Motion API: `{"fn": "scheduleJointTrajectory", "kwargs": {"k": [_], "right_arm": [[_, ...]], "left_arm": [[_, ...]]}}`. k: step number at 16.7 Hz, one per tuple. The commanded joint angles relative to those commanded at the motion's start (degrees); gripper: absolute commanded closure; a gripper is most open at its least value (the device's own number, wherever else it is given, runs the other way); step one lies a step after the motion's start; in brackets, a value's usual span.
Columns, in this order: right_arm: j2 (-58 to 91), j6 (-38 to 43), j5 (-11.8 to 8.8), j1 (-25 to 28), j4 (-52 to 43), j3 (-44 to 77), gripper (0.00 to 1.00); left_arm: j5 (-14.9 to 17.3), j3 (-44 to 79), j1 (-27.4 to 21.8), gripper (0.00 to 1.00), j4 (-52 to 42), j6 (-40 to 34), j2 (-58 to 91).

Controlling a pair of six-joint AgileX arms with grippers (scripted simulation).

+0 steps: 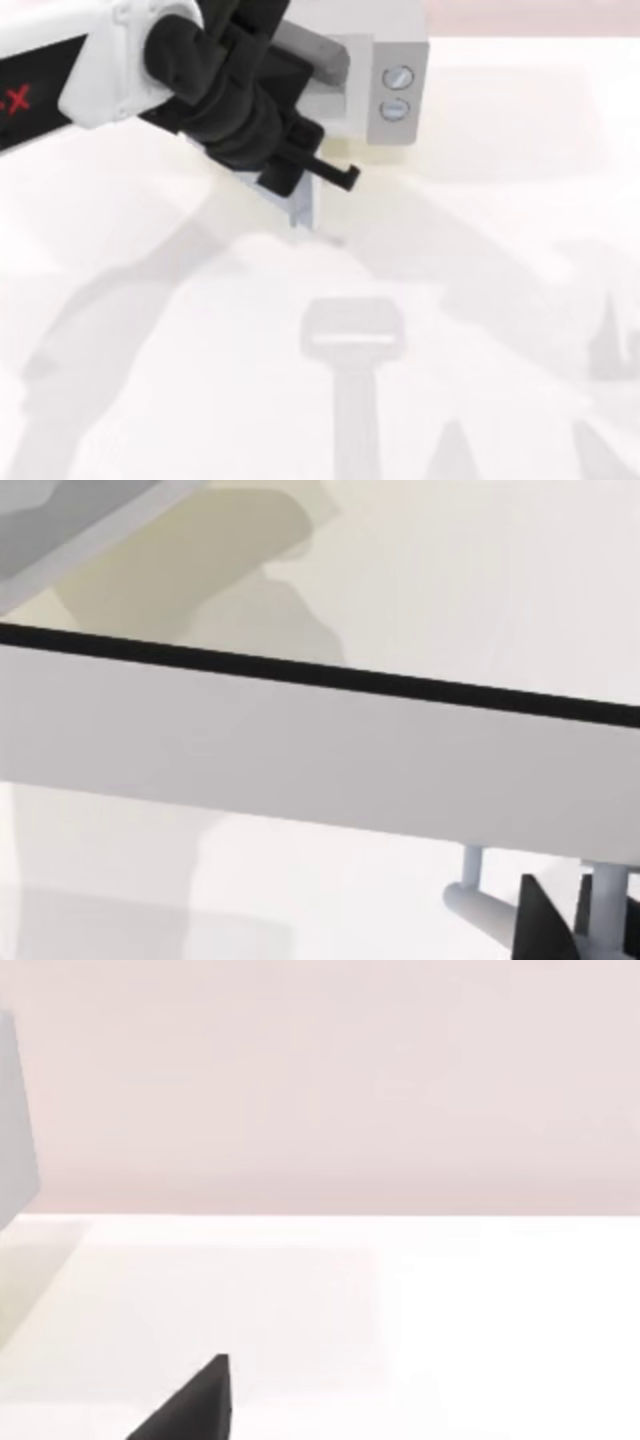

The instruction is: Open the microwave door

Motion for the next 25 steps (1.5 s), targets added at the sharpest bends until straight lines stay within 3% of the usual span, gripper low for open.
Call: {"fn": "scheduleJointTrajectory", "kwargs": {"k": [25], "right_arm": [[0.0,0.0,0.0,0.0,0.0,0.0,0.0]], "left_arm": [[1.1,-1.4,0.7,1.0,-0.1,2.1,-0.7]]}}
